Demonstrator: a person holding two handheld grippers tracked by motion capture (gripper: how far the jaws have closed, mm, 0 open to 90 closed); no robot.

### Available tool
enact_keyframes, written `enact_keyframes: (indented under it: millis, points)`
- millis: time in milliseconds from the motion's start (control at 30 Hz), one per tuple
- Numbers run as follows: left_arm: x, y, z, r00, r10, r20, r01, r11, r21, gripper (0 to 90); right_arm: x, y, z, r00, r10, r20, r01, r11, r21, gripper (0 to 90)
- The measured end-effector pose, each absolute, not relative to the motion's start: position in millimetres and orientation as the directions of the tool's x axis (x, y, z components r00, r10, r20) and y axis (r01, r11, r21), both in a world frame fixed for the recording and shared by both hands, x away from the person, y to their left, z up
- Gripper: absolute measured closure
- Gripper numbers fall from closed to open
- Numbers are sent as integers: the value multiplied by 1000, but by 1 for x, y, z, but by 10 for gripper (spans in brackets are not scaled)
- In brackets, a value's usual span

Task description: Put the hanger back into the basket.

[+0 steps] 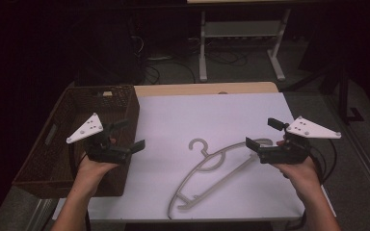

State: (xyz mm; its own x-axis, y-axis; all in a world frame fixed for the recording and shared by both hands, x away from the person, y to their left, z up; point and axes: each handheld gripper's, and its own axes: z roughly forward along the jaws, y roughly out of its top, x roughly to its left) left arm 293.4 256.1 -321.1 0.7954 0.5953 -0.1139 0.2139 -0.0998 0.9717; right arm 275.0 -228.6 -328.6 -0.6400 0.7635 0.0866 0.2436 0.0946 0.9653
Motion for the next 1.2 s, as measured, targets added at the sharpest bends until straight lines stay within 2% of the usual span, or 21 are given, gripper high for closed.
enact_keyframes:
  millis: [433,1200]
  points:
    - [287,236,-316,825,556,-99,199,-122,972,0,273,-234,-332,-623,778,78,253,107,962,0]
    - [287,196,-341,858,499,-122,252,-202,946,0,259,-250,-369,-579,810,96,317,115,941,0]
